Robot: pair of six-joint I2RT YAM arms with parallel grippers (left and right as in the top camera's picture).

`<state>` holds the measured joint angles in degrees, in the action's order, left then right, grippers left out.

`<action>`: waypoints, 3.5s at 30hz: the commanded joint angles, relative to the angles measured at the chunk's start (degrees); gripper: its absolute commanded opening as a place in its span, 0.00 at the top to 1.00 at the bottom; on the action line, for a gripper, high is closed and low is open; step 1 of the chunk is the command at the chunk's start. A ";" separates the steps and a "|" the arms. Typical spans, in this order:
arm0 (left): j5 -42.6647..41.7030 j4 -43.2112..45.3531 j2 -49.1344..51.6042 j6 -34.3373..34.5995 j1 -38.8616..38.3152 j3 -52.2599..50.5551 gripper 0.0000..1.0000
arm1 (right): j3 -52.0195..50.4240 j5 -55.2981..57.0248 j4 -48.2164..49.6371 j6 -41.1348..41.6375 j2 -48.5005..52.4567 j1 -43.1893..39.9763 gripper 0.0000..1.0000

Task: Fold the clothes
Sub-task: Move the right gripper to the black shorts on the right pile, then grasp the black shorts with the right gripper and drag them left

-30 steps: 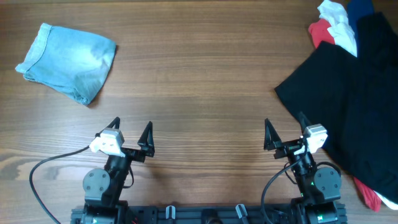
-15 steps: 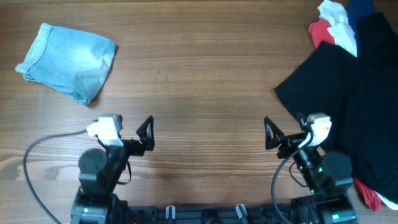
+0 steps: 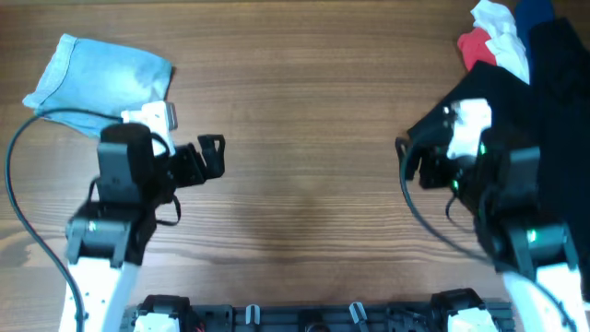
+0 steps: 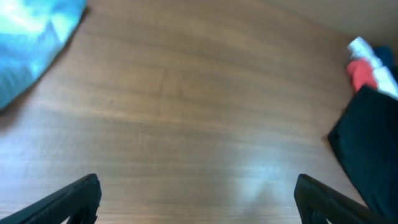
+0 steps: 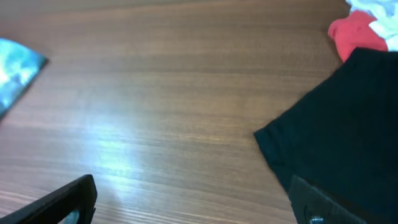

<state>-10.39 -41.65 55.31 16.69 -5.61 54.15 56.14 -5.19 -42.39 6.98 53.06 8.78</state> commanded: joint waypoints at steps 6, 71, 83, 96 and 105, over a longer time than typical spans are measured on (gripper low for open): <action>-0.50 -1.75 4.17 0.11 0.37 3.96 0.00 | 4.35 4.98 4.92 -5.33 13.03 -0.31 0.00; 0.33 1.77 7.39 0.22 -0.68 3.93 0.00 | 22.60 13.07 37.77 8.17 39.41 20.79 0.48; -1.38 1.57 7.39 0.33 -1.09 3.93 0.00 | 21.90 24.65 -6.91 8.96 32.37 16.20 0.00; -1.38 1.38 7.39 0.33 -1.09 3.93 0.00 | 7.61 16.50 -13.68 9.73 32.87 14.69 0.00; -1.38 0.76 7.39 0.33 -1.09 3.93 0.00 | -2.32 14.10 -7.63 9.62 33.29 13.20 0.00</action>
<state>-10.85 -40.58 62.67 16.69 -6.42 57.17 57.06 10.87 -51.27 15.86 85.91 22.31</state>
